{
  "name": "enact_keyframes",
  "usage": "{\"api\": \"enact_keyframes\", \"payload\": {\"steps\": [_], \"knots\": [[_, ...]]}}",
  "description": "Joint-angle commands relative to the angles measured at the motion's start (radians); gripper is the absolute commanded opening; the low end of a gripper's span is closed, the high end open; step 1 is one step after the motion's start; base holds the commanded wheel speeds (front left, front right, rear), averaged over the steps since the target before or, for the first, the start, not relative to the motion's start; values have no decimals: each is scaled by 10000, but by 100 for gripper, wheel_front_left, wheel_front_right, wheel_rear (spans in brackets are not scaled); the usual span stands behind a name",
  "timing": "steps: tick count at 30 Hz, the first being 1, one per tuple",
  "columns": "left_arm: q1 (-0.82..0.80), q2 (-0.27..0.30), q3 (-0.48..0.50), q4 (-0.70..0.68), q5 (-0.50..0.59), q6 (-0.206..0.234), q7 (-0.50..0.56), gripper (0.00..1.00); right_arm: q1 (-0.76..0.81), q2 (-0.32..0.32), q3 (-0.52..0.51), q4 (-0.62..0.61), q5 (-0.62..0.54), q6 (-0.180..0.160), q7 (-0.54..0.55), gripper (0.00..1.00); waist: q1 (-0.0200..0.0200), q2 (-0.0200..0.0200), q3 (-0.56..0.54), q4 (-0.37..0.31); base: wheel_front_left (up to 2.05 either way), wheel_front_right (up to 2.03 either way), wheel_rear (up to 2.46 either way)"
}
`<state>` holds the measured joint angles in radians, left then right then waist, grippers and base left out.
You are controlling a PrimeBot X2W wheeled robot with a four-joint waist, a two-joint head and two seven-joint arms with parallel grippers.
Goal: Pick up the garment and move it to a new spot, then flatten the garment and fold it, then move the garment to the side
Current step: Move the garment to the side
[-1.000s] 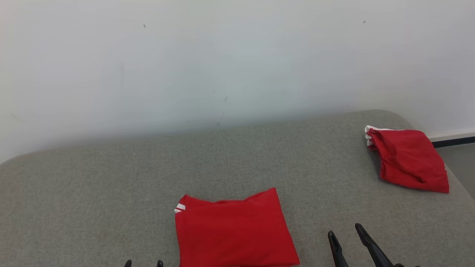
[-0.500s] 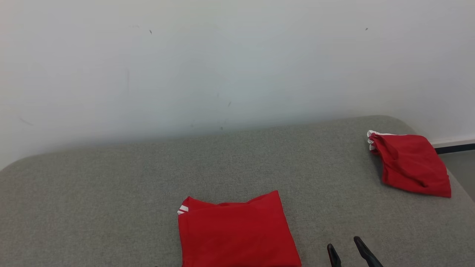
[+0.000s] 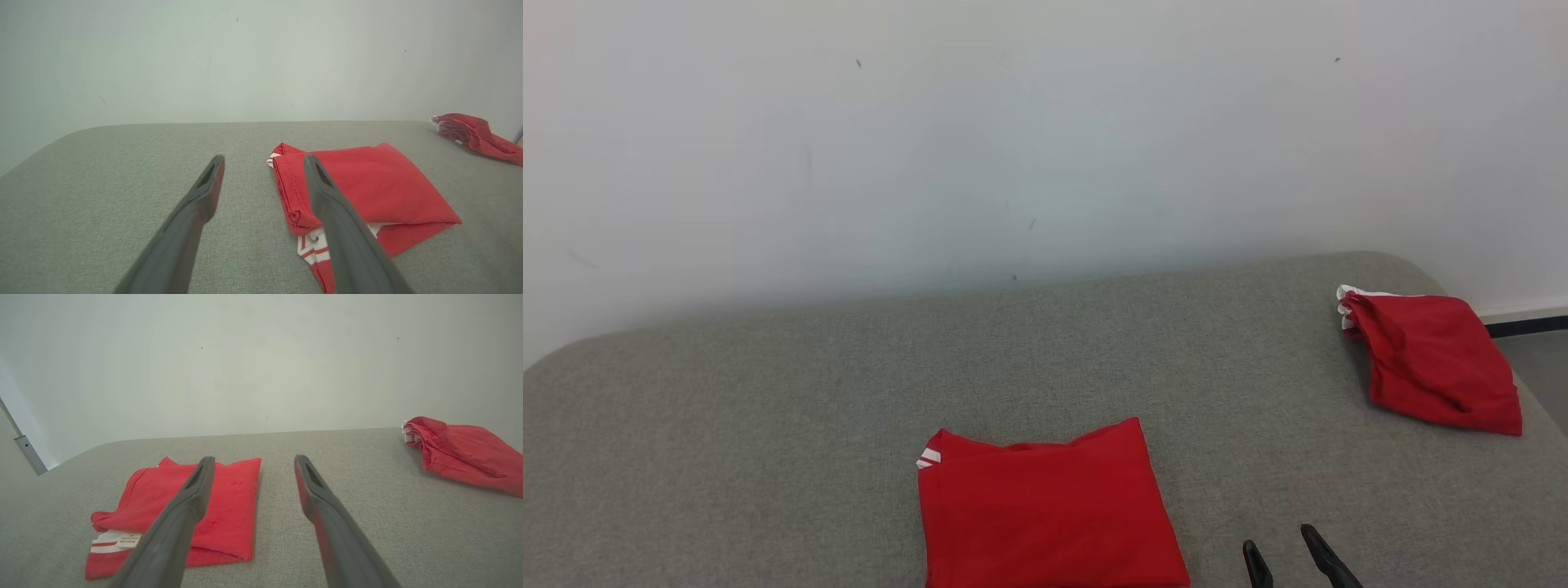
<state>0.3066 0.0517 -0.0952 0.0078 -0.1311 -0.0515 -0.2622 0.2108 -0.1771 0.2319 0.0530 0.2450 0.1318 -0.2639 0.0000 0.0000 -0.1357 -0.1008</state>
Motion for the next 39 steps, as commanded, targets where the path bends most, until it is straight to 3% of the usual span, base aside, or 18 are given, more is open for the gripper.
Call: {"api": "enact_keyframes", "payload": {"steps": [1,19,27,34,39], "knots": [[-52,-21,9,33,-20,50,-20,100,33,-37,19,17,58,-29,-5,100,0,0,20,43,0,0,0],[-11,-22,35,7,62,-24,-20,100,74,-4,-79,149,106,-29,-5,100,0,0,101,381,0,0,0],[-214,-21,144,0,205,-100,-20,100,-294,-98,-105,664,496,-29,-4,100,0,0,331,888,0,0,0],[-532,-20,235,145,212,-74,-20,100,-1345,-426,5,2145,1881,-29,-4,100,0,0,612,1694,0,0,0],[-717,-20,86,193,250,-190,-20,100,-2490,-806,821,3422,4044,-29,-5,100,0,0,960,2278,0,0,0]]}}
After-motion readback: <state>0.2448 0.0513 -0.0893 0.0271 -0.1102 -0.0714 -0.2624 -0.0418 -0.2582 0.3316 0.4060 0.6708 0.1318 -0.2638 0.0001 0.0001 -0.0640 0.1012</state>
